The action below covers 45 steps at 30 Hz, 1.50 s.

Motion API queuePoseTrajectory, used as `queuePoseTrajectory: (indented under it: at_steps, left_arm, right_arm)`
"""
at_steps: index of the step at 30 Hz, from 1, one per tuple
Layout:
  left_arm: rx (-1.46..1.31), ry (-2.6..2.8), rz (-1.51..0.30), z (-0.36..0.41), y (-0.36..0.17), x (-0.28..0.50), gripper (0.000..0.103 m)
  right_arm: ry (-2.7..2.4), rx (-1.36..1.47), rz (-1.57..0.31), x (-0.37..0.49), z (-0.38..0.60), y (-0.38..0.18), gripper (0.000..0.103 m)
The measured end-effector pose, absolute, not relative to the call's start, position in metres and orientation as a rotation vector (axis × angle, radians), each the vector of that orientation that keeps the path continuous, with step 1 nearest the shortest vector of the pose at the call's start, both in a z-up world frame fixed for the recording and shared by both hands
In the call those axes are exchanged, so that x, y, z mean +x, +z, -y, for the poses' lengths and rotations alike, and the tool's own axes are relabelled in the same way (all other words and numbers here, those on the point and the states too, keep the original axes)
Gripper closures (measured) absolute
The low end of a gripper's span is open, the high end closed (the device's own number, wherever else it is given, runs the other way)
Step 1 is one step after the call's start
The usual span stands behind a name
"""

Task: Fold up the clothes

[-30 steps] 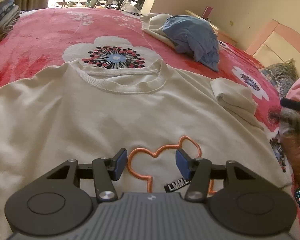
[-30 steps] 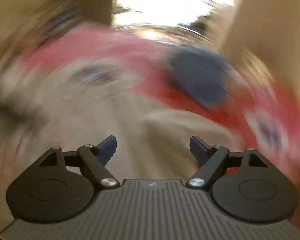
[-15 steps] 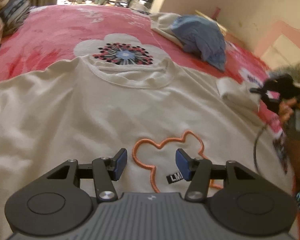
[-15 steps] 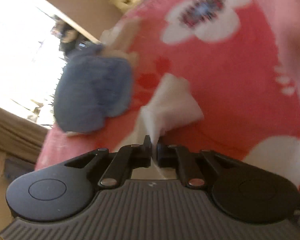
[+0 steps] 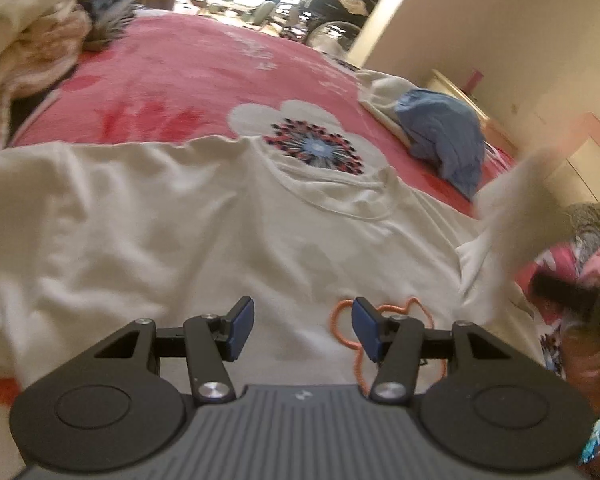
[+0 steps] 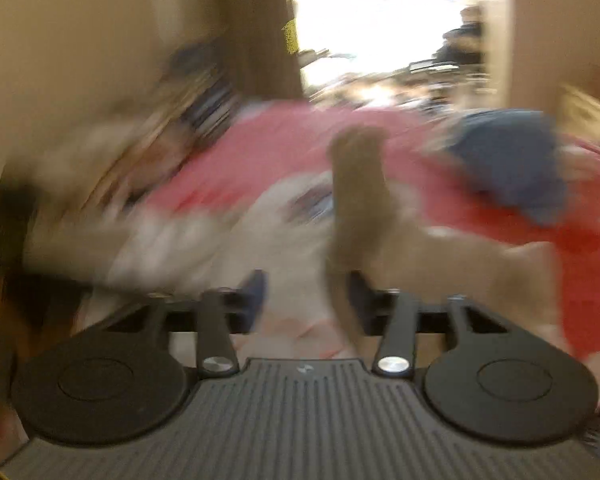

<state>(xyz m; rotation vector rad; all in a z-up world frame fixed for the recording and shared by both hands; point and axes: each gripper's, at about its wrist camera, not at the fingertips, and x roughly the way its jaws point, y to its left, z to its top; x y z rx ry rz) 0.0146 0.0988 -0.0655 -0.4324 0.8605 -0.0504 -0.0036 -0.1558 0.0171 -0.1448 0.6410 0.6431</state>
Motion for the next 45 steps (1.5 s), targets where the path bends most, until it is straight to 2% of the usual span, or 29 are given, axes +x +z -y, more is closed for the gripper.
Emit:
queuePoseTrajectory:
  at_steps: [3,6,11,16,20,21,23,27,29,30,31,32,34,38,42,45]
  left_arm:
    - [-0.447,-0.049,-0.863,-0.105,-0.067,0.009,0.047]
    - [-0.456,-0.082,-0.862,-0.106,-0.071,0.008,0.045]
    - [-0.570,-0.175,-0.902,-0.107,-0.086,0.020,0.045]
    - [-0.659,-0.224,-0.938,-0.101,-0.092,0.050,0.045]
    - [-0.515,-0.266,-0.982,-0.079,-0.093,0.082,0.044]
    - [-0.463,-0.283,-0.994,-0.072,-0.092,0.090,0.044]
    - [-0.354,-0.316,-0.999,-0.058,-0.090,0.103,0.044]
    - [-0.173,-0.344,-0.988,-0.034,-0.089,0.121,0.045]
    - [-0.095,-0.345,-0.968,-0.023,-0.089,0.124,0.047]
    - [-0.062,-0.343,-0.956,-0.019,-0.090,0.125,0.053]
    - [-0.033,-0.342,-0.943,-0.015,-0.090,0.125,0.059]
    - [-0.016,-0.343,-0.932,-0.011,-0.090,0.123,0.063]
    - [-0.006,-0.351,-0.910,-0.008,-0.087,0.120,0.086]
    - [0.036,-0.321,-0.803,-0.001,-0.068,0.105,0.092]
    - [0.130,-0.358,-0.563,0.007,-0.020,0.070,0.093]
    - [0.311,-0.435,-0.374,0.021,0.009,0.028,0.093]
  right_arm:
    - [0.786,-0.384,-0.595,-0.049,0.121,0.010,0.050]
    - [0.836,-0.489,-0.501,-0.063,0.126,0.023,0.042]
    - [0.644,-0.394,-0.492,-0.012,0.178,0.036,0.041]
    - [0.608,-0.320,-0.552,0.073,0.210,0.018,0.041]
    - [0.739,-0.366,-0.614,0.123,0.204,0.002,0.040]
    - [0.771,-0.393,-0.642,0.126,0.203,-0.004,0.039]
    - [0.843,-0.477,-0.710,0.139,0.195,-0.012,0.030]
    - [0.865,-0.603,-0.790,0.153,0.187,-0.031,0.028]
    - [0.854,-0.600,-0.830,0.161,0.187,-0.040,0.032]
    - [0.845,-0.581,-0.854,0.165,0.189,-0.042,0.037]
    - [0.833,-0.565,-0.859,0.166,0.190,-0.044,0.054]
    - [0.821,-0.549,-0.863,0.167,0.191,-0.046,0.076]
    - [0.809,-0.529,-0.826,0.159,0.197,-0.039,0.095]
    - [0.790,-0.431,-0.716,0.140,0.217,-0.015,0.100]
    - [0.795,-0.331,-0.619,0.092,0.245,0.021,0.100]
    - [0.768,-0.244,-0.590,0.060,0.270,0.037,0.100]
